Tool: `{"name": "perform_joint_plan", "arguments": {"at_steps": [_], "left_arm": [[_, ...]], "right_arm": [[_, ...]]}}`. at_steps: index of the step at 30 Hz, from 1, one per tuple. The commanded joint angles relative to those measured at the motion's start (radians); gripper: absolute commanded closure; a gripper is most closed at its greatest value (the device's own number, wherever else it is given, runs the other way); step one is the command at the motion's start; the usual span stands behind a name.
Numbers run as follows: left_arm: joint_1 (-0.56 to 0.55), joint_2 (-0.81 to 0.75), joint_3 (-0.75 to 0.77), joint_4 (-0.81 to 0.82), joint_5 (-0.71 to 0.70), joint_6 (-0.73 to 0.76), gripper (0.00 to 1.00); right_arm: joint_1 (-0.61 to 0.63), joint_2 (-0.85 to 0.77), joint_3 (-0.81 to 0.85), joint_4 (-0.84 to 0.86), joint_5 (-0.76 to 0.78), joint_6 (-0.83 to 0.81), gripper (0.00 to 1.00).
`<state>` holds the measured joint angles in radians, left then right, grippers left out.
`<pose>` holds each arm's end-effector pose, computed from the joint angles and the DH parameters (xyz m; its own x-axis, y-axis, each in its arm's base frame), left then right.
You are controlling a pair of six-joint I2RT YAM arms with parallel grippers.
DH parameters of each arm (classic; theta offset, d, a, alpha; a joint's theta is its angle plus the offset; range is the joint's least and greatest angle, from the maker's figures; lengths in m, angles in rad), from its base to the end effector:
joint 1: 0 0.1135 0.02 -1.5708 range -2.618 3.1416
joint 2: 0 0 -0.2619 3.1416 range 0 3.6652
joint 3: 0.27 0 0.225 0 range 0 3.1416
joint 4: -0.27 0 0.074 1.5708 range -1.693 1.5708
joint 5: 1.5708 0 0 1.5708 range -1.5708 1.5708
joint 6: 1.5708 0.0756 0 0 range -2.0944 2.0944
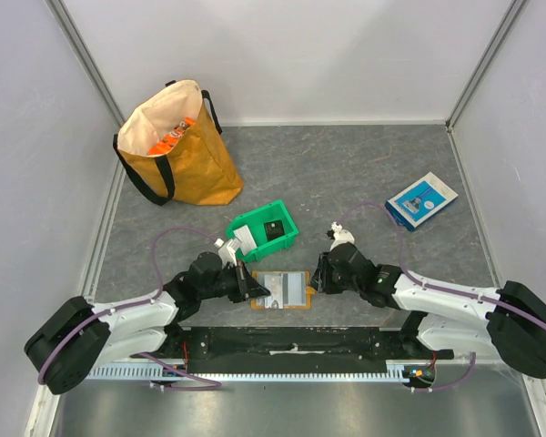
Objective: Put the credit cards into the card holder
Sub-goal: Turn over the card slot in the card holder.
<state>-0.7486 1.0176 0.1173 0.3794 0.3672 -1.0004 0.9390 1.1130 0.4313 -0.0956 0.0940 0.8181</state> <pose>0.1204 -0.1489 0.1318 -0.9236 -0.2143 -0.3180 0.1593 0.5399 -0.8265 0.1338 0.1708 0.1537 -0.8407 0.0817 -0.5353 -0.2199 0.8519 0.4752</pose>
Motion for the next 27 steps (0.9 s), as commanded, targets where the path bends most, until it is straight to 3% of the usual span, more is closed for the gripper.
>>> {"name": "perform_joint_plan", "arguments": {"at_steps": [1, 12, 21, 27], "left_arm": [[-0.005, 0.039, 0.035, 0.064, -0.016, 0.043, 0.98], [-0.003, 0.006, 0.047, 0.023, -0.08, 0.049, 0.98], [-0.003, 0.104, 0.084, 0.004, -0.04, 0.085, 0.98], [-0.003, 0.084, 0.111, -0.059, -0.053, 0.108, 0.98]], "right_arm": [[0.006, 0.022, 0.038, 0.036, -0.017, -0.031, 0.68], [0.007, 0.106, 0.076, 0.065, -0.051, -0.085, 0.68], [0.009, 0.189, 0.081, 0.085, -0.059, -0.086, 0.68], [0.009, 0.22, 0.09, 0.074, -0.047, -0.093, 0.68]]}}
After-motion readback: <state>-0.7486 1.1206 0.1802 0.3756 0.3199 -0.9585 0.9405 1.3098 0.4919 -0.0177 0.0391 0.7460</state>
